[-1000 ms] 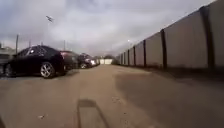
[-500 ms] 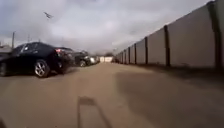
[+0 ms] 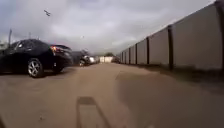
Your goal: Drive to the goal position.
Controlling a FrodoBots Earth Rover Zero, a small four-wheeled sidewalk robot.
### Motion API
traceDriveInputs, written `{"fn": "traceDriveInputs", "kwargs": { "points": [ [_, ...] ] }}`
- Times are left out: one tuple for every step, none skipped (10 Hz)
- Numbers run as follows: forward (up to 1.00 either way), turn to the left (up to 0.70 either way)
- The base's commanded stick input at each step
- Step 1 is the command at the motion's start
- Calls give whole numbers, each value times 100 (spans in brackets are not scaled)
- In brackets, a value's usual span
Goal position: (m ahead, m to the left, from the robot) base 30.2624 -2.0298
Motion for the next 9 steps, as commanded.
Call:
{"fn": "traceDriveInputs", "kwargs": {
  "points": [
    [70, 0],
    [70, 0],
    [70, 0],
    [70, 0],
    [70, 0],
    [70, 0],
    [70, 0],
    [70, 0],
    [70, 0]
  ]
}}
